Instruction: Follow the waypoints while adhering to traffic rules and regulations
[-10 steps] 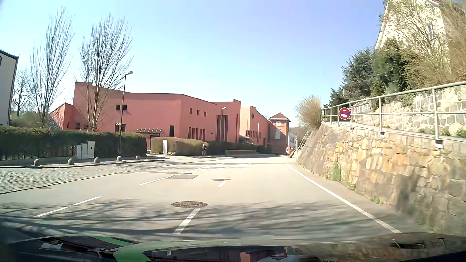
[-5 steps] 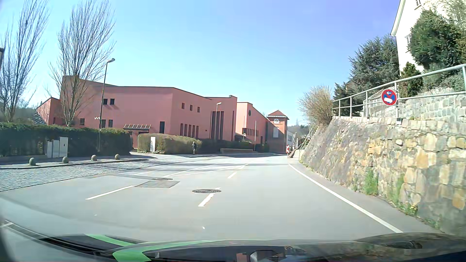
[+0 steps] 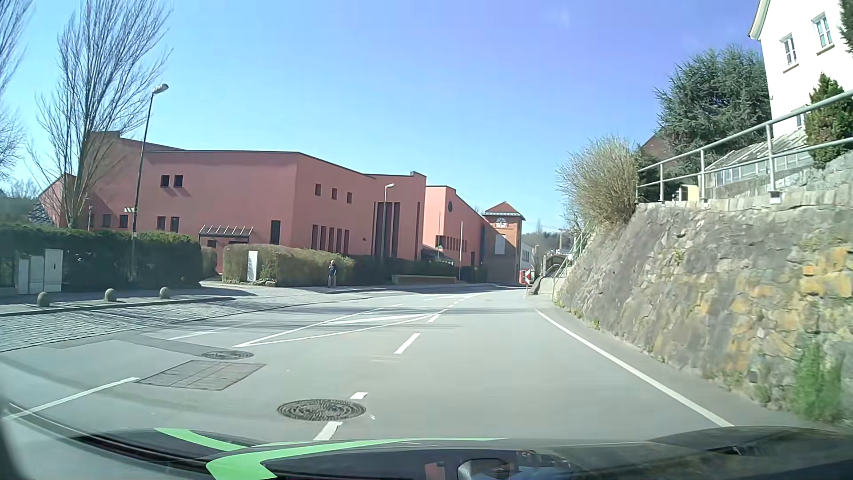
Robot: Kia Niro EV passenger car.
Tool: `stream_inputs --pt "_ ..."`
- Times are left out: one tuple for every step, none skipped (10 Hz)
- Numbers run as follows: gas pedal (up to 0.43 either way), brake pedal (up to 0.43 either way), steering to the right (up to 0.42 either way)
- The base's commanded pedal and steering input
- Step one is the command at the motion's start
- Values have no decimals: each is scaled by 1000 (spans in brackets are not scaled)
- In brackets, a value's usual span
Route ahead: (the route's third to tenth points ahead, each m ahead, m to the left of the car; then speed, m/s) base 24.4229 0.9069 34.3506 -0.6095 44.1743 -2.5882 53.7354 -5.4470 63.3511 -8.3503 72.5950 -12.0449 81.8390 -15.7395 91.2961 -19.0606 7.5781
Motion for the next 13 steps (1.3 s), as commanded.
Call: stream_inputs --pt "79 0 14" --pt "79 0 13" --pt "79 0 13" --pt "79 0 13" --pt "79 0 13" --pt "79 0 13" --pt "79 0 14" --pt "79 0 15" --pt "79 0 18" --pt "79 0 21" --pt "79 0 25" --pt "79 0 27" --pt "87 0 26"
